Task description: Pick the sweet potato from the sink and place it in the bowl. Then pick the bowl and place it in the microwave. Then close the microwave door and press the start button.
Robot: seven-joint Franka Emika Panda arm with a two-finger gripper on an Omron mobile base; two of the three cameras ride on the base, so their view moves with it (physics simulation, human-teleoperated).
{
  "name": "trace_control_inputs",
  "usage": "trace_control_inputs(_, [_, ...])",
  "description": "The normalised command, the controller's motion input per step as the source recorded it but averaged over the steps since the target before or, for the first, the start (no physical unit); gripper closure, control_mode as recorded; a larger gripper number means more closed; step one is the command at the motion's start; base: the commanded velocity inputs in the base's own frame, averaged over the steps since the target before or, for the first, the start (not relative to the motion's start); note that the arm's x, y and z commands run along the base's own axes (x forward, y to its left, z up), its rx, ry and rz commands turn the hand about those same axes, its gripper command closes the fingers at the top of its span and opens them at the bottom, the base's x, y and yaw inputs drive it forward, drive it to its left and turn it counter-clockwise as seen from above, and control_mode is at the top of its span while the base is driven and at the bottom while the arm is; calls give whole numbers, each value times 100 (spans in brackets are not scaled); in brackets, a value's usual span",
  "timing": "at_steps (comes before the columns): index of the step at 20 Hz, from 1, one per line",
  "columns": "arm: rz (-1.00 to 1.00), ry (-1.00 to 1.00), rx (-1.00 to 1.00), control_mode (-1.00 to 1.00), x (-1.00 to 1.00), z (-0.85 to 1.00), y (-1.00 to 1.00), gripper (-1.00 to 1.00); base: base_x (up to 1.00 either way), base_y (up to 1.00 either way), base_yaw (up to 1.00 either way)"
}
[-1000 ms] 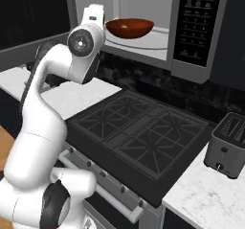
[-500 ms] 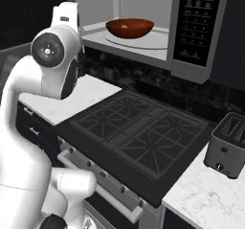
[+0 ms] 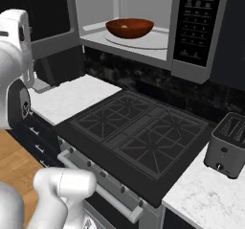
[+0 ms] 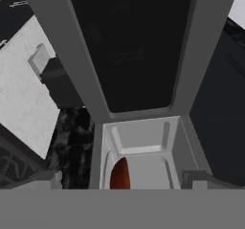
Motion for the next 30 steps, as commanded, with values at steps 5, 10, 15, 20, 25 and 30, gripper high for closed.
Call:
trace_control_inputs(5, [-7, -2, 15, -100, -100, 12, 86, -100, 0, 0, 0])
trace_control_inputs(10, [-4, -17, 6, -100, -89, 0, 92, -100, 0, 0, 0])
trace_control_inputs(15, [-1, -13, 1, -100, -52, -1, 91, -100, 0, 0, 0])
trace_control_inputs(20, [-3, -9, 3, -100, 4, -28, 84, -100, 0, 0, 0])
trace_control_inputs(25, [0, -8, 6, -100, 33, -46, 76, -100, 0, 0, 0])
trace_control_inputs(30, [0, 0, 15, -100, 72, -62, 66, -100, 0, 0, 0])
